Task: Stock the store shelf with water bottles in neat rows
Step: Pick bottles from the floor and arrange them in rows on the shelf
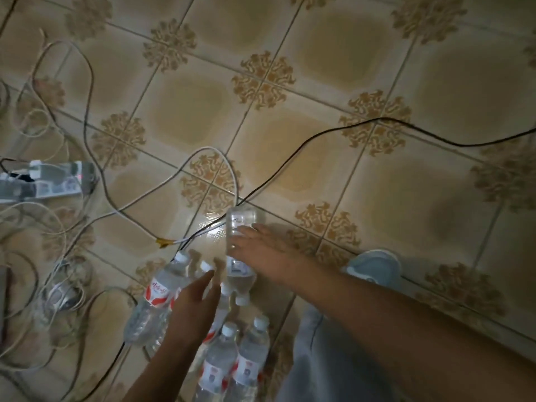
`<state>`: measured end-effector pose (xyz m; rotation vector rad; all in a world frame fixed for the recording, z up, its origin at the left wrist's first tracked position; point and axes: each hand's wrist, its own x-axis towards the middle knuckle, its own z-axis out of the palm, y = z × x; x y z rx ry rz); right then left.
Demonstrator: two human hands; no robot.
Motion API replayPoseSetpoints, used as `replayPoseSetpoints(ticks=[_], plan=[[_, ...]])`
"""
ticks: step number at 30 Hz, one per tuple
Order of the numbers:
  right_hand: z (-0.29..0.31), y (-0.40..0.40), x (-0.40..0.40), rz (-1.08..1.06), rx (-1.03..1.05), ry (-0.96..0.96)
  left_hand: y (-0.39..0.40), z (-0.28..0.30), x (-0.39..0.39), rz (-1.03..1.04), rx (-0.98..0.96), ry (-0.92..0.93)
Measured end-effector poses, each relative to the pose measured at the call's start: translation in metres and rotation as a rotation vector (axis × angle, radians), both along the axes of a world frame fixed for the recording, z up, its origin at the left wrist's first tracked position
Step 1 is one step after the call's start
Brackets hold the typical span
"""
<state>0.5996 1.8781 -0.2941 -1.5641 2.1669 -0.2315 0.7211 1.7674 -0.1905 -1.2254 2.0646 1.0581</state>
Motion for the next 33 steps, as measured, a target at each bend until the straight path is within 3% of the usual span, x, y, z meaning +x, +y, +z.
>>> replayPoseSetpoints(ticks=[4,8,13,15,18,20,23,27,33], plan=[[-0.019,-0.028,-0.002,0.214,0.088,0.19,0.003,-0.005,0.004,-0.011,0.007,0.017],[-0.025,-0.027,-0.004,0.151,0.092,0.294,0.005,-0.006,0.007,0.031,0.026,0.036],[-0.004,0.01,-0.029,-0.209,0.025,0.275,0.011,0.001,-0.001,0.24,0.036,0.165],[0.013,0.031,-0.04,-0.422,0.03,0.083,0.018,0.004,-0.007,0.275,0.091,0.181],[0.047,0.059,-0.044,-0.872,-0.061,-0.382,0.038,0.013,-0.025,0.179,0.164,0.189],[0.075,0.077,-0.043,-1.113,-0.209,-0.539,0.056,0.026,-0.046,0.114,0.199,0.25],[0.129,0.108,-0.039,-1.267,-0.338,-0.668,0.086,0.064,-0.079,0.043,0.312,0.388],[0.207,0.159,-0.031,-1.347,-0.453,-0.658,0.132,0.127,-0.107,-0.153,0.449,0.61],[0.332,0.26,-0.005,-1.53,-0.604,-0.477,0.222,0.226,-0.116,-0.377,0.646,0.767]])
